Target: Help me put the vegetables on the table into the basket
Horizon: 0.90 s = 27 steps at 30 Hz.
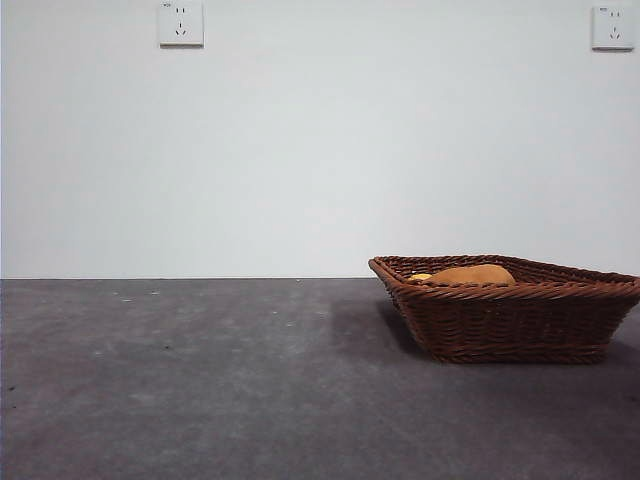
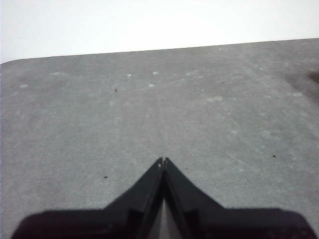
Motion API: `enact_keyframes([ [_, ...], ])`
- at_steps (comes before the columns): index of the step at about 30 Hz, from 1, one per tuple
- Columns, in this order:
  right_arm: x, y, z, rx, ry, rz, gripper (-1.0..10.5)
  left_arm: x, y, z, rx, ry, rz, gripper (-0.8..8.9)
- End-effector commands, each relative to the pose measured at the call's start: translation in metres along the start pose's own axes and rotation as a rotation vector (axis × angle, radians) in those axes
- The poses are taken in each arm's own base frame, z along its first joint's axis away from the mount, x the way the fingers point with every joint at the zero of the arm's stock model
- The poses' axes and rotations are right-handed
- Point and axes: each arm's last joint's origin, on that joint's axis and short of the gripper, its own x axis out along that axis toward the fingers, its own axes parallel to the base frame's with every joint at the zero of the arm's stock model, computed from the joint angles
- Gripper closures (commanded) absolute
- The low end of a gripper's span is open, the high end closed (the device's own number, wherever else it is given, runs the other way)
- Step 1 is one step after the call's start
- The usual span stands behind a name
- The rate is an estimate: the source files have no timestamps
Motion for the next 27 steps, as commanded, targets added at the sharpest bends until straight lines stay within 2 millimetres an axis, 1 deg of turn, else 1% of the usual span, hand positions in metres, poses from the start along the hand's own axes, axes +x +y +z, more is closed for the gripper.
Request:
enact_keyframes([
  [1, -0.0003, -0.0001, -0.0031, -0.004, 0.005, -0.003, 9.5, 0.0009, 0.0004, -0.0025, 0.011, 0.002, 0.005, 8.17],
  [5, -0.0004, -0.0002, -0.0066, -0.009, 0.041, -0.003, 9.5, 0.0010, 0.0004, -0.0025, 0.011, 0.002, 0.005, 8.17],
  [27, -0.0004, -0.0002, -0.0069, -0.009, 0.045, -0.003, 9.5, 0.0010, 0.0004, -0.0026, 0.011, 0.003, 0.005, 8.17],
])
